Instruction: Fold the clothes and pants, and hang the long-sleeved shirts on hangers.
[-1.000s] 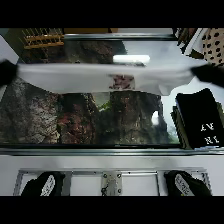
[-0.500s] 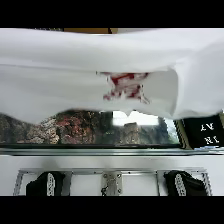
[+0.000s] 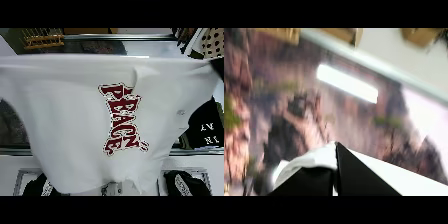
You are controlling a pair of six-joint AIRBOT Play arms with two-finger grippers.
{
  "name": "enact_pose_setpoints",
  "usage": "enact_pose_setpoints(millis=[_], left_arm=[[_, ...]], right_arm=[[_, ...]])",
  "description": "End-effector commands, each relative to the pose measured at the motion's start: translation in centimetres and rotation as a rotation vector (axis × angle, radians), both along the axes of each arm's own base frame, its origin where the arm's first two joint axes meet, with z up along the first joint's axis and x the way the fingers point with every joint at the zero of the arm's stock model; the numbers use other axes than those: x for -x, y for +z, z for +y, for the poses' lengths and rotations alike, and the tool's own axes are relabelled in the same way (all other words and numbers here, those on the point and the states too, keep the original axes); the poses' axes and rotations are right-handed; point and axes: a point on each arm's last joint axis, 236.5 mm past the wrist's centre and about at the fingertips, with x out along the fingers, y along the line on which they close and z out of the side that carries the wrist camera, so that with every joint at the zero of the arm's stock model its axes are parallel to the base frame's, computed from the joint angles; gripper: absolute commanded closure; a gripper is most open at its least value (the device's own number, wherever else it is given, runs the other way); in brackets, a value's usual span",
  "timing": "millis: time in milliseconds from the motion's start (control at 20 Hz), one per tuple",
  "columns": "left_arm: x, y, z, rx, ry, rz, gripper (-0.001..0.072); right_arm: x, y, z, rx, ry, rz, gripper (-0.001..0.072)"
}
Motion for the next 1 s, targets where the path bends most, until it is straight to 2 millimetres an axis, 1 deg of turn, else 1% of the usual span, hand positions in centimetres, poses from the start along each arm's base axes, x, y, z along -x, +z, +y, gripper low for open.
enact_pose_setpoints(millis=[0,100,150,200,250,300,350,400,500,550,600,700,750,850,950], left_arm=[[-6.0,-15.3,-2.1,0.034,-0.112,0.353,0.0698],[-8.8,-21.9,-3.8,0.06,-0.159,0.481,0.0698],[-9.8,-24.4,-4.5,0.069,-0.18,0.536,0.0698],[-10.9,-26.4,-5.1,0.078,-0.199,0.578,0.0698],[-12.1,-27.6,-5.5,0.077,-0.21,0.597,0.0698],[-13.3,-28.3,-5.7,0.077,-0.218,0.6,0.0698],[-14.5,-28.4,-5.7,0.074,-0.218,0.588,0.0698],[-15.7,-28.1,-5.5,0.07,-0.216,0.57,0.0698],[-17.4,-26.6,-5.0,0.058,-0.21,0.526,0.0698],[-17.7,-25.8,-4.6,0.057,-0.204,0.509,0.0698],[-17.7,-25.0,-4.2,0.055,-0.199,0.501,0.0698],[-16.7,-24.5,-3.2,0.058,-0.182,0.501,0.0698],[-15.7,-24.9,-2.8,0.064,-0.17,0.514,0.0698],[-12.8,-26.8,-2.4,0.077,-0.159,0.565,0.0698],[-9.7,-29.7,-3.1,0.057,-0.195,0.629,0.0698]], right_arm=[[-5.0,-13.5,0.5,0.071,0.06,0.396,0.0702],[-7.8,-21.0,0.5,0.131,0.068,0.543,0.0702],[-9.1,-23.8,0.8,0.135,0.073,0.576,0.0702],[-10.4,-26.2,1.0,0.132,0.069,0.592,0.0702],[-11.6,-28.0,1.0,0.129,0.06,0.595,0.0702],[-12.5,-29.0,0.9,0.123,0.045,0.591,0.0702],[-13.4,-29.4,0.7,0.122,0.035,0.573,0.0702],[-14.4,-29.2,0.5,0.123,0.02,0.537,0.0702],[-15.8,-27.6,-0.1,0.127,-0.005,0.469,0.0701],[-16.0,-26.7,-0.4,0.132,-0.01,0.449,0.0701],[-15.9,-25.8,-0.8,0.144,-0.018,0.433,0.0702],[-14.9,-24.7,-1.8,0.19,-0.024,0.432,0.0703],[-13.8,-24.7,-2.2,0.216,-0.021,0.452,0.0703],[-11.2,-25.7,-2.1,0.23,-0.011,0.503,0.0703],[-8.5,-27.6,-1.6,0.231,0.004,0.556,0.0703]])
